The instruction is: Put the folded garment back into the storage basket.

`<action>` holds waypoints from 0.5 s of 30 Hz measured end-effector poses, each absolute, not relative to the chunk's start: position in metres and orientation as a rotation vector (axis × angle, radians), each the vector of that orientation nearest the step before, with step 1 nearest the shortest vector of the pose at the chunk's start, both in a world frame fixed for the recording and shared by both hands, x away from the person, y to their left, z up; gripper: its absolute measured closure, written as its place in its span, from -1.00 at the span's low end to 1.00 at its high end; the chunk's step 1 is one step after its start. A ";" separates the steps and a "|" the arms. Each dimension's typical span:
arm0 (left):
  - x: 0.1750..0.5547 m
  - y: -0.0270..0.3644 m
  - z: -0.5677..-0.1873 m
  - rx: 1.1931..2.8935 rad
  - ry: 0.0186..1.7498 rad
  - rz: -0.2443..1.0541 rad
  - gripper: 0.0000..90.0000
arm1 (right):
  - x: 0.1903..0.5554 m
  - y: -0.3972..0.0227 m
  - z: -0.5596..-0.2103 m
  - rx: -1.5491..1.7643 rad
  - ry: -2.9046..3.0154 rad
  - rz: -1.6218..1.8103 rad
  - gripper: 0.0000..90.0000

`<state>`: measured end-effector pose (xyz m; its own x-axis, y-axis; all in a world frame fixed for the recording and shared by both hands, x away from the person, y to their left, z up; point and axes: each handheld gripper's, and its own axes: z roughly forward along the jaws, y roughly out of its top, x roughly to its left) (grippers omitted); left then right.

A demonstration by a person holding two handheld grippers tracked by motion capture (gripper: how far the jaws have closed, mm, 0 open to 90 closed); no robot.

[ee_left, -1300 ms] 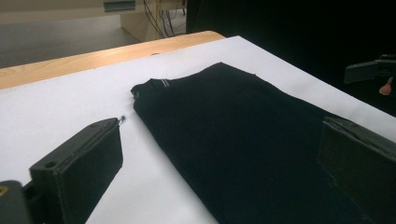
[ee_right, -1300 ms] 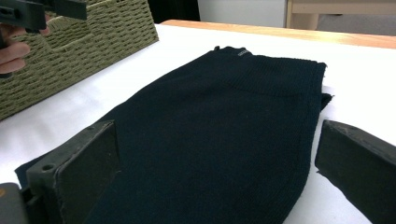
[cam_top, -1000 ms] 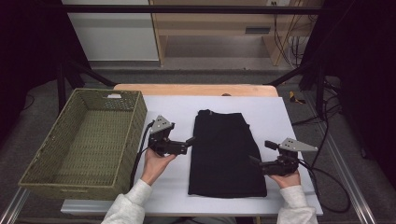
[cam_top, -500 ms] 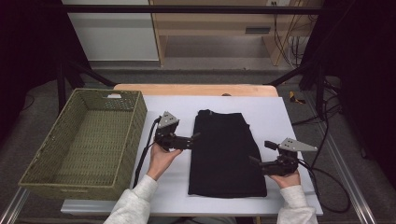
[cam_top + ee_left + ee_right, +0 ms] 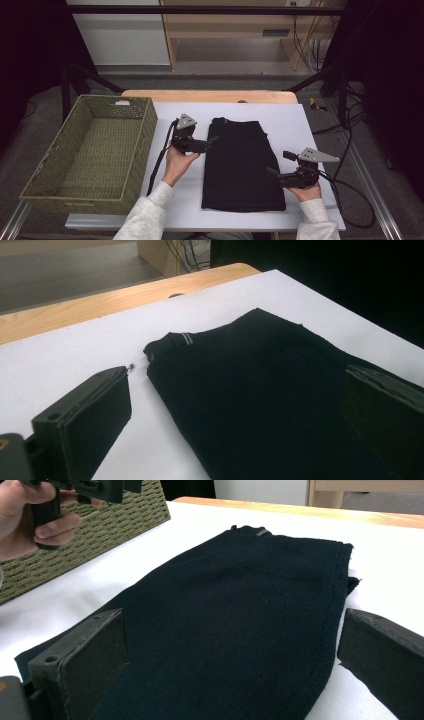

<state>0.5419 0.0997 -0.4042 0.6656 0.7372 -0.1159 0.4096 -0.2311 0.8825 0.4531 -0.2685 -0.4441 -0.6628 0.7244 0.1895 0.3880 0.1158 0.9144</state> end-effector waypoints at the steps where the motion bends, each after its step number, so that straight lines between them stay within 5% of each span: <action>1: 0.543 0.099 -0.405 1.862 0.908 0.402 -1.00 | 0.453 -0.269 -0.444 1.091 2.095 1.563 -0.99; 15: 0.564 0.085 -0.414 1.879 0.937 0.385 -1.00 | 0.454 -0.268 -0.445 1.089 2.098 1.557 -0.99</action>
<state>0.5639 0.0847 -0.4145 0.6543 0.7454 -0.1274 0.4408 -0.2391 0.8652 0.4538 -0.2679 -0.4450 -0.6631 0.7248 0.1867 0.3887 0.1203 0.9135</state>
